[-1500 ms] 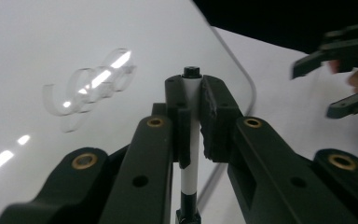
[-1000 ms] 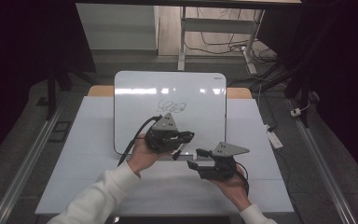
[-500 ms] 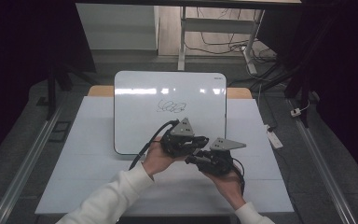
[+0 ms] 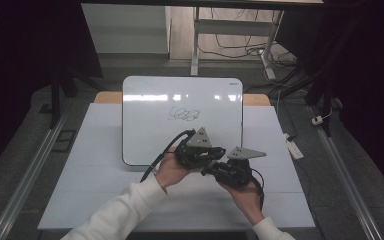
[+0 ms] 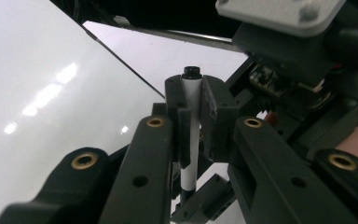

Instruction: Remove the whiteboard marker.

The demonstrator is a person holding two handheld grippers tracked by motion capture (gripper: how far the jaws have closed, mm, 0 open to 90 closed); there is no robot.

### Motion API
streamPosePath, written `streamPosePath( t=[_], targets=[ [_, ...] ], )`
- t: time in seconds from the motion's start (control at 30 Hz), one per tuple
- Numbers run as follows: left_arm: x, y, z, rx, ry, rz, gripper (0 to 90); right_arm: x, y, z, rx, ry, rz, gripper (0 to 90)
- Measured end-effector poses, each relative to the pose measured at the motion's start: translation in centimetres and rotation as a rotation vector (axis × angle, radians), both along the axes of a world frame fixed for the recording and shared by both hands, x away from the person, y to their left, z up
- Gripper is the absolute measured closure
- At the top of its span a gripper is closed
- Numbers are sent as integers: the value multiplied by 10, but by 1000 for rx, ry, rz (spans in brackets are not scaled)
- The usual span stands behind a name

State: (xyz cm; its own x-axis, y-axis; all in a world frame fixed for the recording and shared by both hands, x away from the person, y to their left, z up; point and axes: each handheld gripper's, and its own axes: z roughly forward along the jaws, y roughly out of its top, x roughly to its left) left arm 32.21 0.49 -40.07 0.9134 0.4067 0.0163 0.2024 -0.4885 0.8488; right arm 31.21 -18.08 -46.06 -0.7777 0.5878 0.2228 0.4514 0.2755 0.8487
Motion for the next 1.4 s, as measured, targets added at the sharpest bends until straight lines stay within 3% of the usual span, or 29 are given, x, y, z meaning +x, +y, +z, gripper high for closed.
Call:
streamPosePath(
  t=[0.07,0.23,0.47,0.67,1.0,1.17,1.4],
  targets=[
    [1,-1,-2,20,-9,6,813,1,-1,1,2,-5,-9,721],
    [4,-1,-3,6,10,5,813,2,-2,-2,6,18,-8,729],
    [3,-2,0,3,-8,9,813,2,-1,-4,-9,24,-7,737],
    [2,-3,-1,12,-15,12,813,4,-3,-6,6,50,-13,757],
    [2,-5,-2,15,-21,14,813,4,-2,-6,-12,58,-30,762],
    [2,-8,-3,23,-18,14,813,6,-2,-7,-30,98,-35,761],
    [1,-9,-4,23,-22,19,812,6,-2,-7,-36,105,-43,767]
  ],
)
